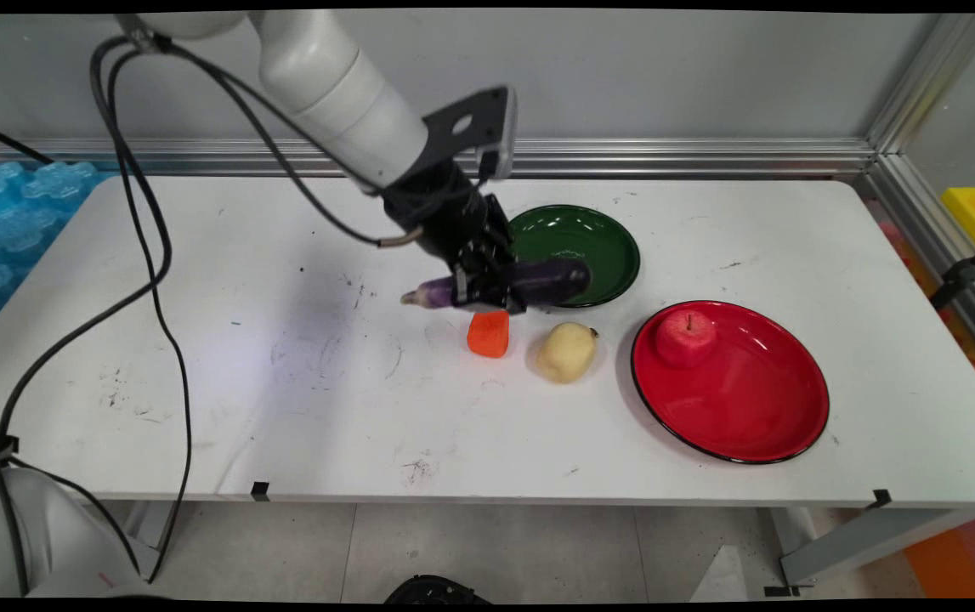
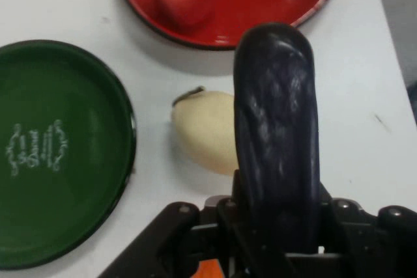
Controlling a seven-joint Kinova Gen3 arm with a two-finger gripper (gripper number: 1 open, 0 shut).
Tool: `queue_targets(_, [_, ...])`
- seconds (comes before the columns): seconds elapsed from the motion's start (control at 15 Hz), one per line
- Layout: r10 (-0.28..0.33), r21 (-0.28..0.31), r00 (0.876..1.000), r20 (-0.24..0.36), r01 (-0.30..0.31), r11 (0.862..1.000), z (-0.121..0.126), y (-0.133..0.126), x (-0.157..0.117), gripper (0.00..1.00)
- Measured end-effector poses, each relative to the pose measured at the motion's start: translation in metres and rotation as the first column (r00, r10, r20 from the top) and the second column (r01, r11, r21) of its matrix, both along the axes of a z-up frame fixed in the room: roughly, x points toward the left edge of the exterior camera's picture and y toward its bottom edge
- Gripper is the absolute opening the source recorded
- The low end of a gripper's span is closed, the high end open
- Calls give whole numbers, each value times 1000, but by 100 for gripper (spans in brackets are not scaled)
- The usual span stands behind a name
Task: Place the picked object on the table
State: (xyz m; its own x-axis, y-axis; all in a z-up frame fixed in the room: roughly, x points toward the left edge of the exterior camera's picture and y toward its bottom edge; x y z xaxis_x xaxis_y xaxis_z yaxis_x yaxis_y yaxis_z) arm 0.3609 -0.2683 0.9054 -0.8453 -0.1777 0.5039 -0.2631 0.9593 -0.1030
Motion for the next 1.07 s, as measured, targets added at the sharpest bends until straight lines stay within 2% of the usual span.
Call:
queue_targets(0.2, [-54, 0, 998, 18, 54, 999, -17, 9, -6, 0])
queue_targets(0.53, [-151, 12, 987, 52, 151, 989, -61, 19, -24, 0])
queue_targets(0.8, [-195, 27, 978, 78, 194, 981, -99, 17, -41, 0])
queue_targets(1.07, [-215, 37, 972, 96, 213, 976, -130, 9, -59, 0])
